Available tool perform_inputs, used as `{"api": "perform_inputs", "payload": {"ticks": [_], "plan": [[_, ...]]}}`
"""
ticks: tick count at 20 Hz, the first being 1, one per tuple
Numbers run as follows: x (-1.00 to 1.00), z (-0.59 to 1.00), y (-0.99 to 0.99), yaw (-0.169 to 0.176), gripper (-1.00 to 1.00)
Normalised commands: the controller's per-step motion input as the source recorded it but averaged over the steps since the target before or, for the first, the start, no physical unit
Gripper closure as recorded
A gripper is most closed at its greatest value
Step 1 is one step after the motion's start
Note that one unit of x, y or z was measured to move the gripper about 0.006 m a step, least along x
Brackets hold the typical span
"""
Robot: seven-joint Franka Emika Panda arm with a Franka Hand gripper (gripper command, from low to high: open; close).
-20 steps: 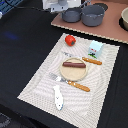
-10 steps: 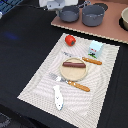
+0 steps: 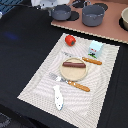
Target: Interact with the objects in diverse but meaningful ways.
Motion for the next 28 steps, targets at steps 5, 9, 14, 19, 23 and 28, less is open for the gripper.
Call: {"api": "perform_inputs", "payload": {"ticks": [5,9,14,19,23,28], "plan": [[-0.38,0.16,-0.74,0.018,1.00],[-0.05,0.54,-0.95,0.000,1.00],[0.05,0.62,-0.94,0.000,1.00],[0.15,0.69,-0.92,0.000,1.00],[0.33,0.48,-0.88,0.000,1.00],[0.42,0.26,-0.86,0.000,1.00]]}}
